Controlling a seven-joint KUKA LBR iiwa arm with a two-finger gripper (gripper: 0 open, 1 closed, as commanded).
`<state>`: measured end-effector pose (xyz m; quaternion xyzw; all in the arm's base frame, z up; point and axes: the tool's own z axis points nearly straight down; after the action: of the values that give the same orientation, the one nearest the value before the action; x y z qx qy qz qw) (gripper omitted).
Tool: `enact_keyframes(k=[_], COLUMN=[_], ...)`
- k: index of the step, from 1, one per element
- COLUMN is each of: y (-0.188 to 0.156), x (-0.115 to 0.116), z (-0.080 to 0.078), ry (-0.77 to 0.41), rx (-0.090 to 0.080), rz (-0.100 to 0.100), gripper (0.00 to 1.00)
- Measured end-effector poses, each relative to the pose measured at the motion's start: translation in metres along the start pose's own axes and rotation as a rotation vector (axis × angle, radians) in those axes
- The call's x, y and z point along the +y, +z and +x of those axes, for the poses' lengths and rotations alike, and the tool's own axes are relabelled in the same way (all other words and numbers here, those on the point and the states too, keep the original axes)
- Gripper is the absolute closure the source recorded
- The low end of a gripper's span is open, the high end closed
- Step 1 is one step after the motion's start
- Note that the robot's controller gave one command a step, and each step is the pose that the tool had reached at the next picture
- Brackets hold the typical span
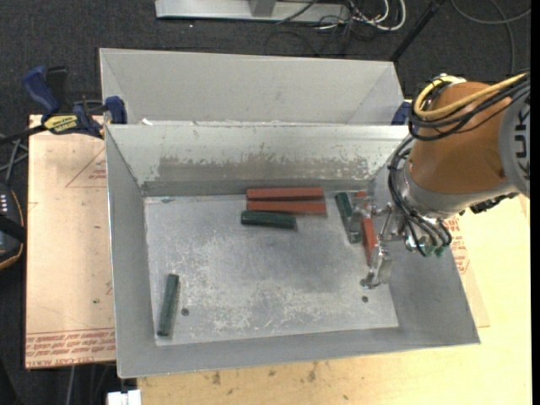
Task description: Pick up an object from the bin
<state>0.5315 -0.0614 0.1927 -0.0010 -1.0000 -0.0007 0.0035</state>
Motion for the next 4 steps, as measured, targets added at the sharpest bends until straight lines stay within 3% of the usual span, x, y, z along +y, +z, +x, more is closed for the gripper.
enact_keyframes(k=[1, 2, 3, 4], y=[-0.004, 0.040, 0.063, 0.076], x=[0.000, 0.050, 0.080, 0.089], z=[-0.002, -0.029, -0.050, -0.063], ry=[-0.002, 0.009, -0.129, -0.151], rx=[-0.008, -0.015, -0.003, -0.012], rz=[0.001, 0.002, -0.003, 0.002], gripper=[0.00, 0.00, 0.00, 0.00])
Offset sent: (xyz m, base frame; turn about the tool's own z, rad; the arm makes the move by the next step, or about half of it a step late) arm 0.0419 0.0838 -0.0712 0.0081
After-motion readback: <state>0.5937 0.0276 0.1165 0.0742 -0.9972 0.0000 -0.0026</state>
